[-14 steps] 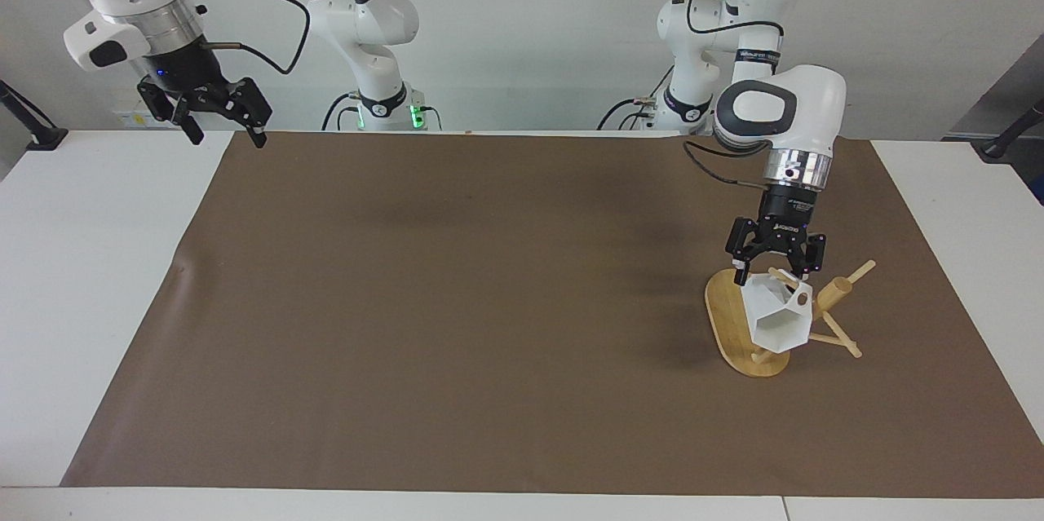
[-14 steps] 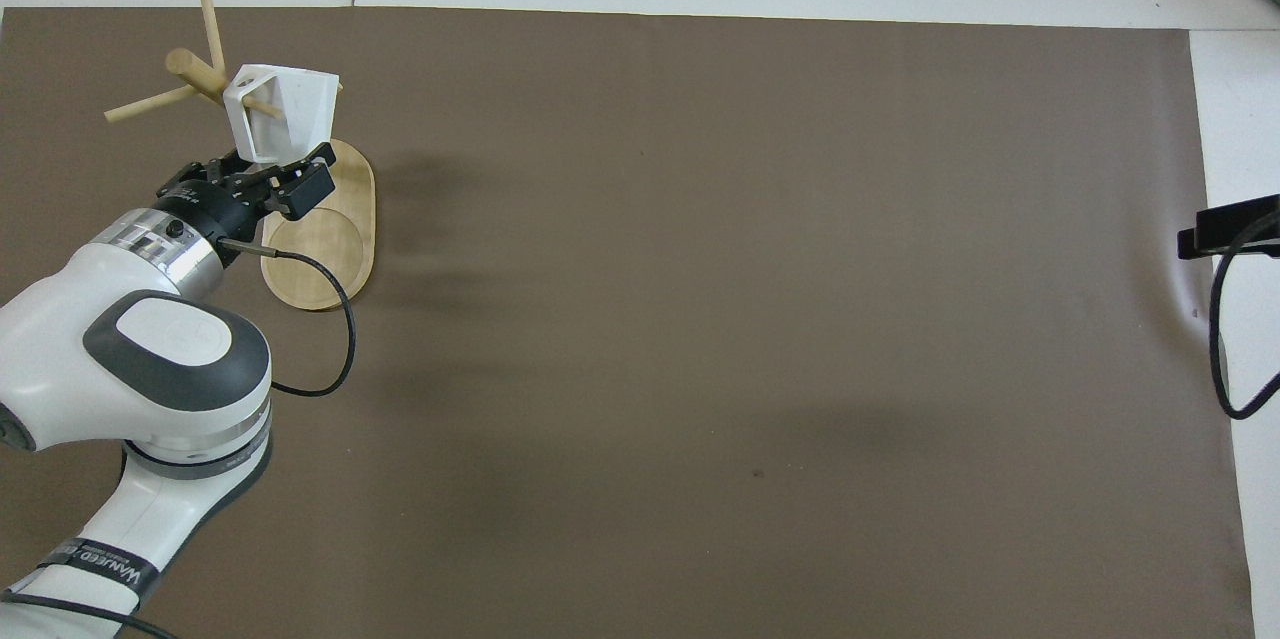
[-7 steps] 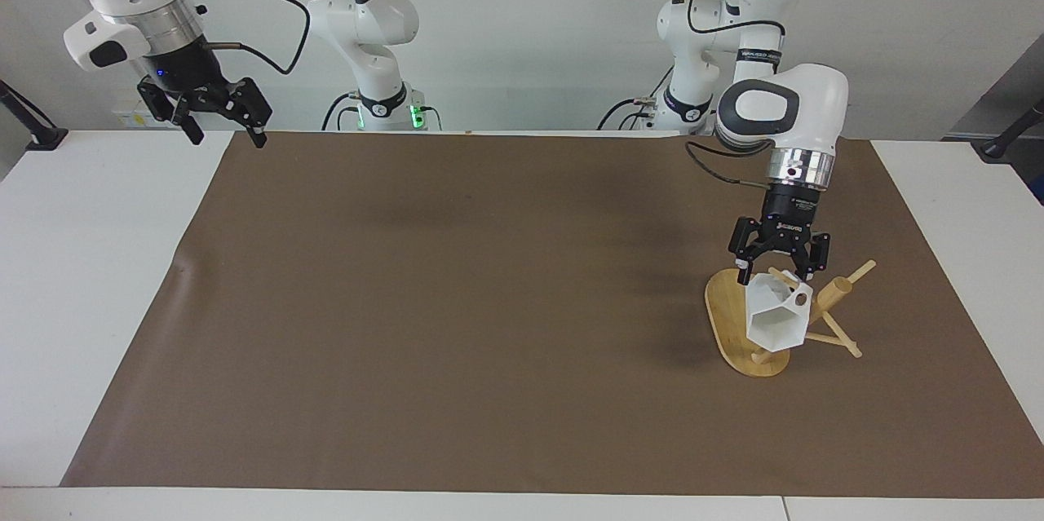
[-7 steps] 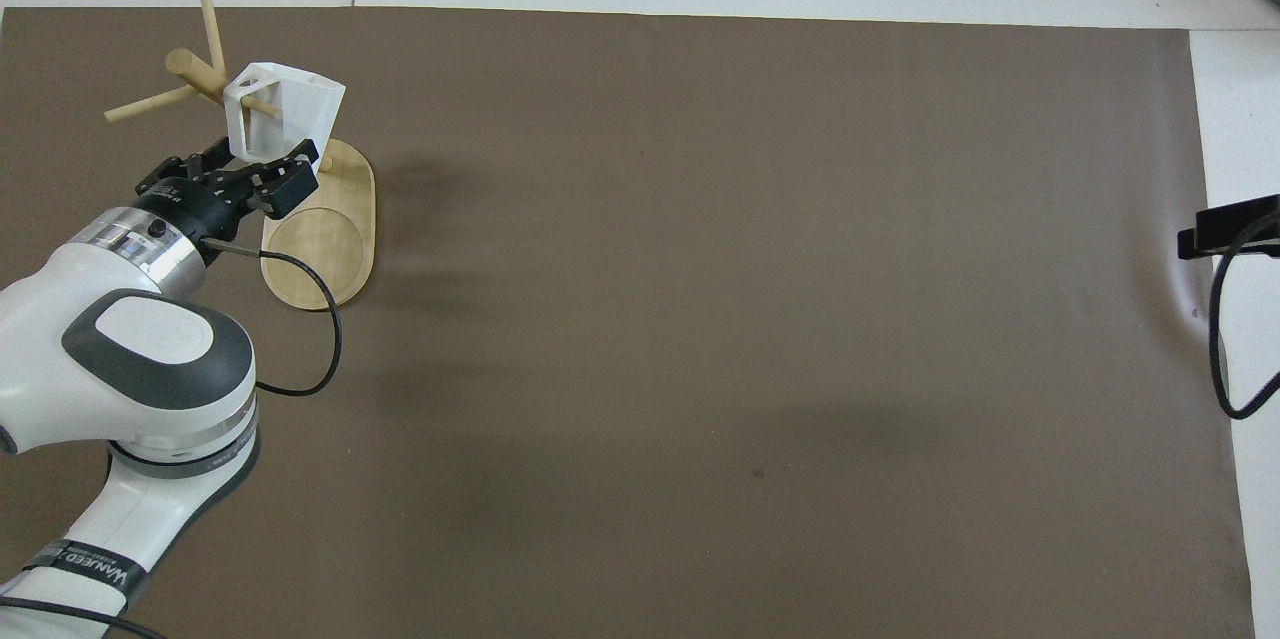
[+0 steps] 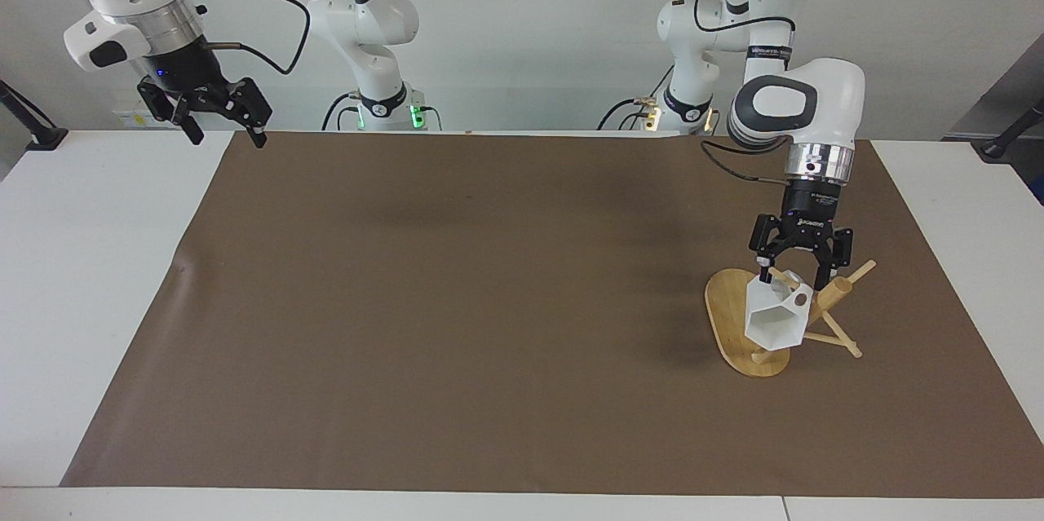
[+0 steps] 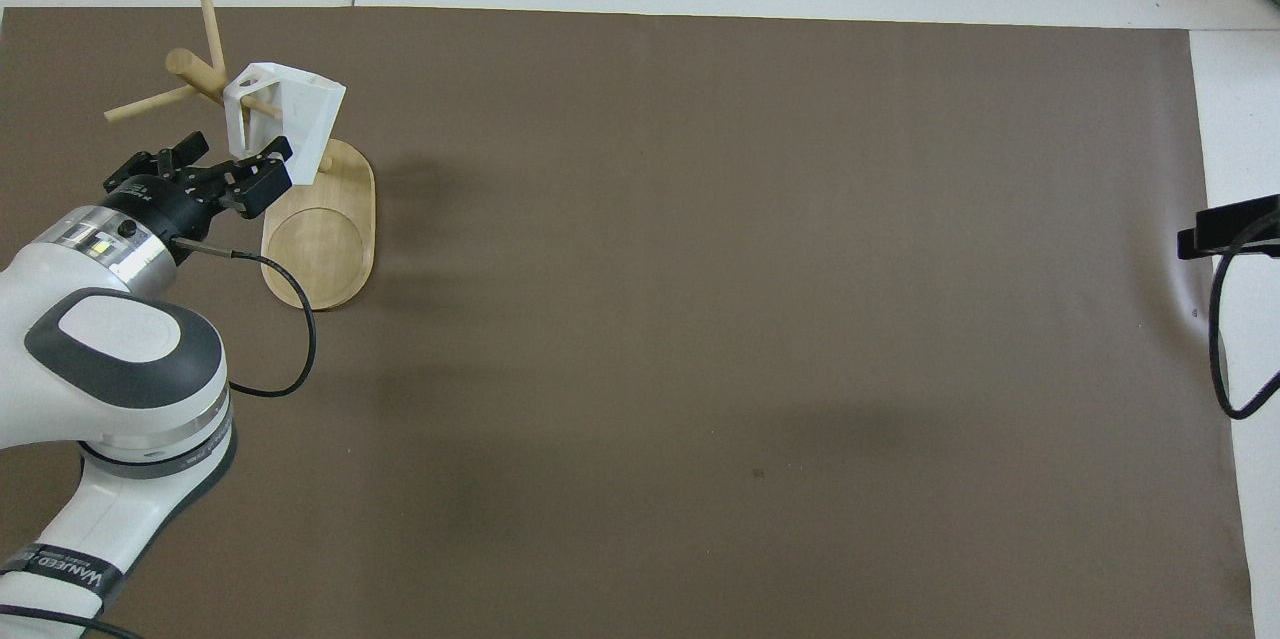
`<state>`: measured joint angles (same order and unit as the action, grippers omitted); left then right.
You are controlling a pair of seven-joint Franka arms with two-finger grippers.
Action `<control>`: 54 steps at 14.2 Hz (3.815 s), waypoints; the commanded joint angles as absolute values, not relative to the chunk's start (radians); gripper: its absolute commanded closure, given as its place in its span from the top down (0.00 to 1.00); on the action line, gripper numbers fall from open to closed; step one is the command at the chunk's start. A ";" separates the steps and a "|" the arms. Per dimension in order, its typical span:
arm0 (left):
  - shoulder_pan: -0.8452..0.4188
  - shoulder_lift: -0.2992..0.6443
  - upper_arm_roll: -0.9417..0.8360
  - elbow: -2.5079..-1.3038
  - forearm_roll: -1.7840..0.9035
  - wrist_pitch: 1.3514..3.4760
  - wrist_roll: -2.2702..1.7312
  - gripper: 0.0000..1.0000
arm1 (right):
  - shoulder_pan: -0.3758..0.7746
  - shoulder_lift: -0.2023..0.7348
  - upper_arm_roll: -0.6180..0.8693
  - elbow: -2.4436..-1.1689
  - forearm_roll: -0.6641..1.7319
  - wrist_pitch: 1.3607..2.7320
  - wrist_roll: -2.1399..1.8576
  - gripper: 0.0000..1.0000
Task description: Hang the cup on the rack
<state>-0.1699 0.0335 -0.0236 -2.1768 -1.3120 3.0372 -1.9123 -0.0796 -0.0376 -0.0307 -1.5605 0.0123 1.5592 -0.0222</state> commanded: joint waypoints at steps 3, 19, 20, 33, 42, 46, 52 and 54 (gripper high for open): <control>-0.078 -0.021 -0.026 -2.203 -1.162 2.815 -1.833 1.00 | -0.077 -0.052 -0.037 -1.572 0.028 1.554 -0.022 1.00; 0.048 -0.080 -0.028 -1.982 -0.258 2.179 -1.535 1.00 | -0.077 -0.054 -0.028 -1.572 0.028 1.540 -0.025 1.00; 0.048 -0.080 -0.028 -1.977 -0.250 2.162 -1.435 1.00 | -0.077 -0.054 -0.028 -1.572 0.028 1.540 -0.025 1.00; 0.052 -0.091 -0.012 -1.890 -0.049 1.910 -0.305 1.00 | -0.084 -0.051 -0.034 -1.572 0.028 1.574 -0.020 1.00; 0.020 -0.069 -0.049 -1.672 0.055 1.603 0.002 1.00 | -0.081 -0.052 -0.026 -1.574 0.028 1.560 -0.023 1.00; 0.011 -0.080 -0.052 -1.710 0.040 1.611 0.006 1.00 | -0.081 -0.052 -0.026 -1.574 0.028 1.560 -0.023 1.00; 0.020 -0.057 -0.045 -1.654 -0.089 1.611 -0.008 1.00 | -0.083 -0.052 -0.026 -1.574 0.028 1.560 -0.023 1.00; 0.008 -0.049 -0.051 -1.623 -0.028 1.554 -0.002 1.00 | -0.081 -0.054 -0.026 -1.574 0.028 1.560 -0.023 1.00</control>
